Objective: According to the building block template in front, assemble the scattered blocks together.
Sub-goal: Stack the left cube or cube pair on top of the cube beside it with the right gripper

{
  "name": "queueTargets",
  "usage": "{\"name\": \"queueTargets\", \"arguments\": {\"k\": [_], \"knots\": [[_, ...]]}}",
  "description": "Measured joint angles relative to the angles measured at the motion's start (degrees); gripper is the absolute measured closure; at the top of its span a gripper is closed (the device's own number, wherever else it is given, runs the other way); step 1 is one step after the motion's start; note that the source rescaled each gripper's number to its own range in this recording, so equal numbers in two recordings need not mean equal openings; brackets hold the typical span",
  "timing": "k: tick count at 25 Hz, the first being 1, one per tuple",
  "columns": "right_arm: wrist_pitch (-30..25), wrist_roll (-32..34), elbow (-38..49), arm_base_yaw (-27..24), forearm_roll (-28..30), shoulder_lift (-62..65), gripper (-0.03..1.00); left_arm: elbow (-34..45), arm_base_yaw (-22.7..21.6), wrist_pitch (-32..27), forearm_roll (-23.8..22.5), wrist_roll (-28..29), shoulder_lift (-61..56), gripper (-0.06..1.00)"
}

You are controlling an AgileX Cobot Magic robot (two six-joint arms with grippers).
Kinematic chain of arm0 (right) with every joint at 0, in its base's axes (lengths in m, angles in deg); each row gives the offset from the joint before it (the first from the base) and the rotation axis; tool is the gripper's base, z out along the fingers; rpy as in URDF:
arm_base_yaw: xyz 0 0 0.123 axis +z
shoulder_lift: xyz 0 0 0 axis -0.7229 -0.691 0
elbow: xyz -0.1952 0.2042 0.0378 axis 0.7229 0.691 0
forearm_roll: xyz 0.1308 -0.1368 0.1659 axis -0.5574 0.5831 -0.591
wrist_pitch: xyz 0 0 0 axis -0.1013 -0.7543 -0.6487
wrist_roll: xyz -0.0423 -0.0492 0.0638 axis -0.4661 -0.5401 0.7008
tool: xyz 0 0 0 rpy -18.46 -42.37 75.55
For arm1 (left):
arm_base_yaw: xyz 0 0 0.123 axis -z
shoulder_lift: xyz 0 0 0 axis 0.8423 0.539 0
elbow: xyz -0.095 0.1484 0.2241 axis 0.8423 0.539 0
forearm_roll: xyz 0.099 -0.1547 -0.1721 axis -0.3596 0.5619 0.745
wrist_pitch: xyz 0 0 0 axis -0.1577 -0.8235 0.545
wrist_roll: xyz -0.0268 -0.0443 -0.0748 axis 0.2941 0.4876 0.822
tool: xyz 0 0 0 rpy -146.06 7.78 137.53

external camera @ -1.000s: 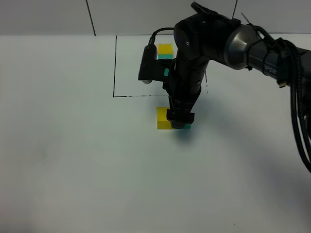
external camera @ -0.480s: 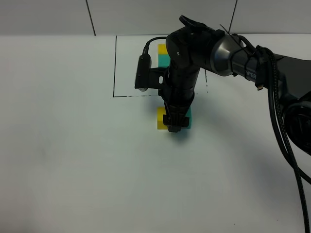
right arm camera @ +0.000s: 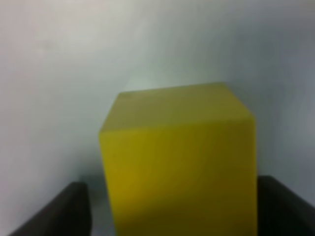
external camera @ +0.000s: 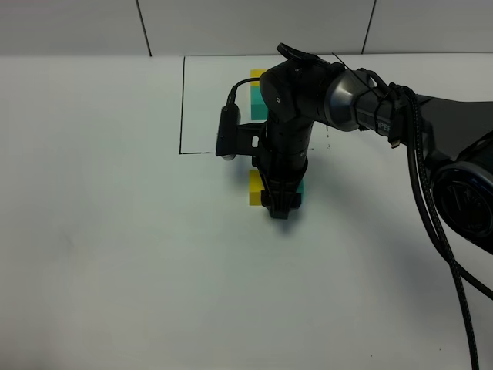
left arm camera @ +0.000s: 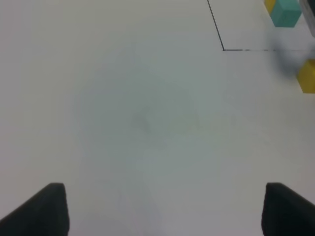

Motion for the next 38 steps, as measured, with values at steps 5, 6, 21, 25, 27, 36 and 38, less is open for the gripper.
{"name": "queueTargets", "arguments": {"k": [5, 6, 21, 25, 27, 36, 38], "knots": [[-0.11, 3.6, 0.0, 0.0, 0.05, -0.02, 0.95, 0.0, 0.0, 0.0, 0.0, 0.0, 0.0, 0.28], [-0.11, 5.93, -0.04, 0.0, 0.06, -0.02, 0.95, 0.0, 0.0, 0.0, 0.0, 0.0, 0.0, 0.28], [-6.82, 64.41, -0.04, 0.0, 0.82, 6.89, 0.95, 0.0, 0.0, 0.0, 0.0, 0.0, 0.0, 0.28], [-6.7, 74.23, 0.07, 0.0, -2.02, 6.89, 0.95, 0.0, 0.0, 0.0, 0.0, 0.0, 0.0, 0.28], [-4.95, 77.29, 0.54, 0.0, -2.58, 6.89, 0.95, 0.0, 0.0, 0.0, 0.0, 0.0, 0.0, 0.28], [-0.79, 80.85, 1.27, 0.58, -2.94, 4.76, 0.95, 0.0, 0.0, 0.0, 0.0, 0.0, 0.0, 0.28], [-0.3, 81.21, 1.35, 0.58, -3.2, 3.93, 0.95, 0.0, 0.0, 0.0, 0.0, 0.0, 0.0, 0.28]]}}
